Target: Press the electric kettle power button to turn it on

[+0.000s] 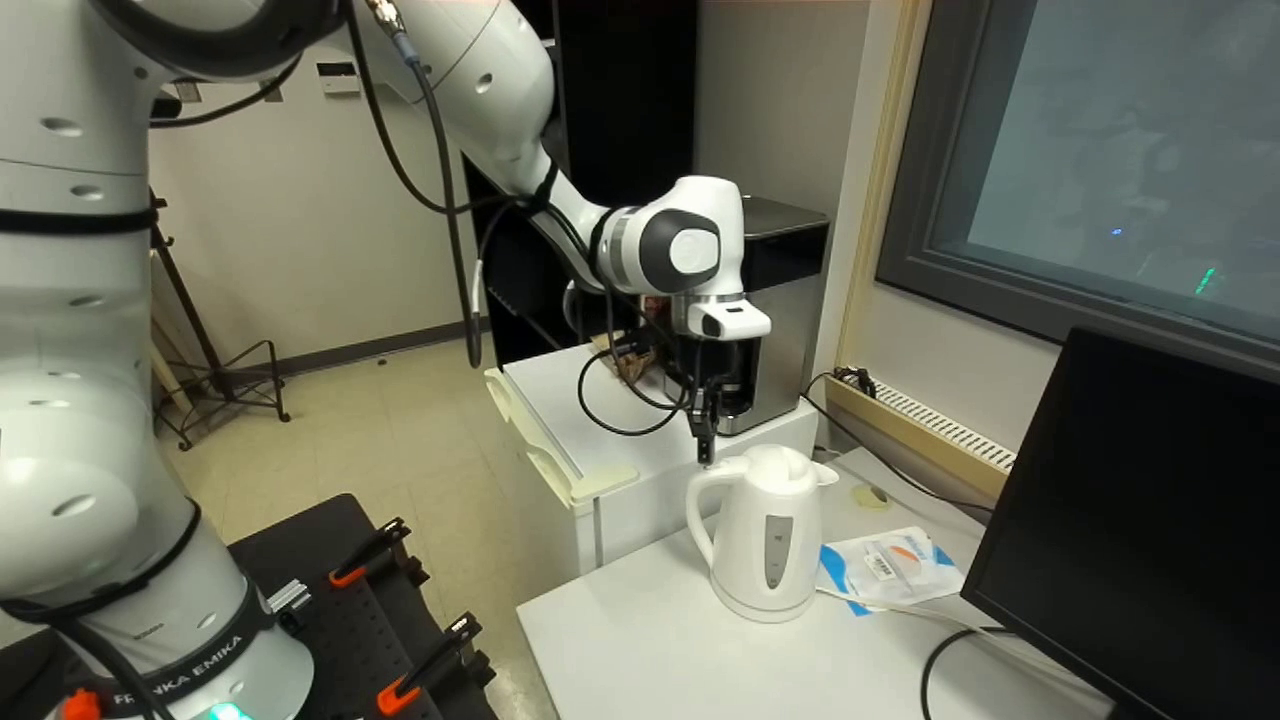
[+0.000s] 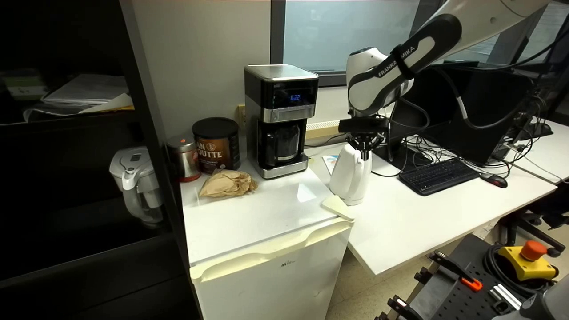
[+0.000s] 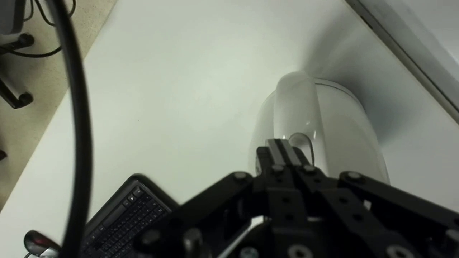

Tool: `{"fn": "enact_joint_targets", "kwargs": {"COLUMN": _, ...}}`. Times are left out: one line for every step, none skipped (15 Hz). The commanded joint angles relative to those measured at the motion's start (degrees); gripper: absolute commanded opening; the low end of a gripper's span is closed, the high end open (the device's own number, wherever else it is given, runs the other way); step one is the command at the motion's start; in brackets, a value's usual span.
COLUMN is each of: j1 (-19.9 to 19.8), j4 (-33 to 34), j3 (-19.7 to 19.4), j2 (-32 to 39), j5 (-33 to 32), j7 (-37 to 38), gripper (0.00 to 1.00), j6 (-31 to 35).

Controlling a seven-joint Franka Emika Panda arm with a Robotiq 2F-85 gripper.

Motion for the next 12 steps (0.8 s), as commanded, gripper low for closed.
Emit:
{"fn": "enact_joint_targets", "kwargs": {"j1": 0.8, "j4": 2.4, "j3": -1.3, "j2": 2.3, "j5": 1.4, "j7": 1.7, "gripper": 0.0, "j6": 2.4}}
{"fn": "enact_joint_targets", "kwargs": {"j1": 0.9, "j4": 2.6, "j3": -1.5, "j2": 2.6, "j5": 1.5, "j7": 2.0, "gripper": 0.0, "j6": 3.1}}
{"fn": "enact_joint_targets", "kwargs": {"j1": 0.9, "j4": 2.7, "j3": -1.6, "j2": 2.8, "j5": 1.6, "j7": 2.3, "gripper": 0.0, "j6": 3.5}}
{"fn": "enact_joint_targets", "kwargs": {"j1": 0.9, "j4": 2.9, "j3": -1.7, "j2": 3.0, "j5": 1.7, "j7": 2.5, "gripper": 0.0, "j6": 3.9}}
{"fn": "enact_joint_targets", "kwargs": {"j1": 0.9, "j4": 3.1, "j3": -1.7, "j2": 3.2, "j5": 1.8, "j7": 2.6, "gripper": 0.0, "j6": 4.1}}
{"fn": "enact_joint_targets", "kwargs": {"j1": 0.9, "j4": 3.1, "j3": -1.8, "j2": 3.3, "j5": 2.0, "j7": 2.6, "gripper": 0.0, "j6": 4.2}}
{"fn": "enact_joint_targets", "kwargs": {"j1": 0.9, "j4": 3.1, "j3": -1.8, "j2": 3.2, "j5": 2.3, "j7": 2.5, "gripper": 0.0, "j6": 4.3}}
{"fn": "enact_joint_targets", "kwargs": {"j1": 0.9, "j4": 3.1, "j3": -1.8, "j2": 3.3, "j5": 2.6, "j7": 2.5, "gripper": 0.0, "j6": 4.4}}
{"fn": "enact_joint_targets", "kwargs": {"j1": 0.9, "j4": 3.2, "j3": -1.8, "j2": 3.5, "j5": 2.8, "j7": 2.4, "gripper": 0.0, "j6": 4.5}}
{"fn": "enact_joint_targets", "kwargs": {"j1": 0.9, "j4": 3.2, "j3": -1.8, "j2": 3.5, "j5": 3.0, "j7": 2.4, "gripper": 0.0, "j6": 4.6}}
{"fn": "enact_joint_targets", "kwargs": {"j1": 0.8, "j4": 3.2, "j3": -1.8, "j2": 3.6, "j5": 3.3, "j7": 2.3, "gripper": 0.0, "j6": 4.7}}
{"fn": "enact_joint_targets", "kwargs": {"j1": 0.8, "j4": 3.2, "j3": -1.8, "j2": 3.6, "j5": 3.6, "j7": 2.3, "gripper": 0.0, "j6": 4.7}}
